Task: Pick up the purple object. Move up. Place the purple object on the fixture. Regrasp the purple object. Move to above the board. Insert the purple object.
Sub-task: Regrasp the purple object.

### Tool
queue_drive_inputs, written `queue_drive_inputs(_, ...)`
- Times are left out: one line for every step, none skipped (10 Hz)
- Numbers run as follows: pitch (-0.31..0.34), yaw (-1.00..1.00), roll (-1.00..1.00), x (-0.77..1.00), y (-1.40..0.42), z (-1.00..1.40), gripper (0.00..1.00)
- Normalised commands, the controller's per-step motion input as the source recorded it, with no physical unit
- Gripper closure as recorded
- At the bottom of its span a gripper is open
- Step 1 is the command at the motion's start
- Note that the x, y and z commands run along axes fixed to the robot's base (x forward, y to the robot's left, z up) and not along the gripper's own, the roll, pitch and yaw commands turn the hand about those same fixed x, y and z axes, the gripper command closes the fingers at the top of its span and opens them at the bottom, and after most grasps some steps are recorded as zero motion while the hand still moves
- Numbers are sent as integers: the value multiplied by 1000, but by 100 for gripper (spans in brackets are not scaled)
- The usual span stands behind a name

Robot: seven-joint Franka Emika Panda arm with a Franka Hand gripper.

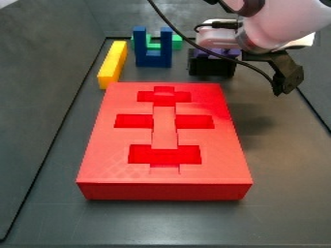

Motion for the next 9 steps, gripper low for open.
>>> queue_drive_inputs(0,0,0,0,0,0,100)
queue_drive_inputs(0,0,0,0,0,0,100)
queue_drive_inputs(0,0,0,0,0,0,100)
queue_drive_inputs(0,0,0,0,0,0,100)
queue_drive_inputs(0,0,0,0,0,0,100)
queue_drive_inputs(0,0,0,0,0,0,100)
queue_drive_inputs(0,0,0,0,0,0,100)
queue_drive_inputs(0,0,0,0,0,0,100)
queue_drive_inputs(0,0,0,0,0,0,100)
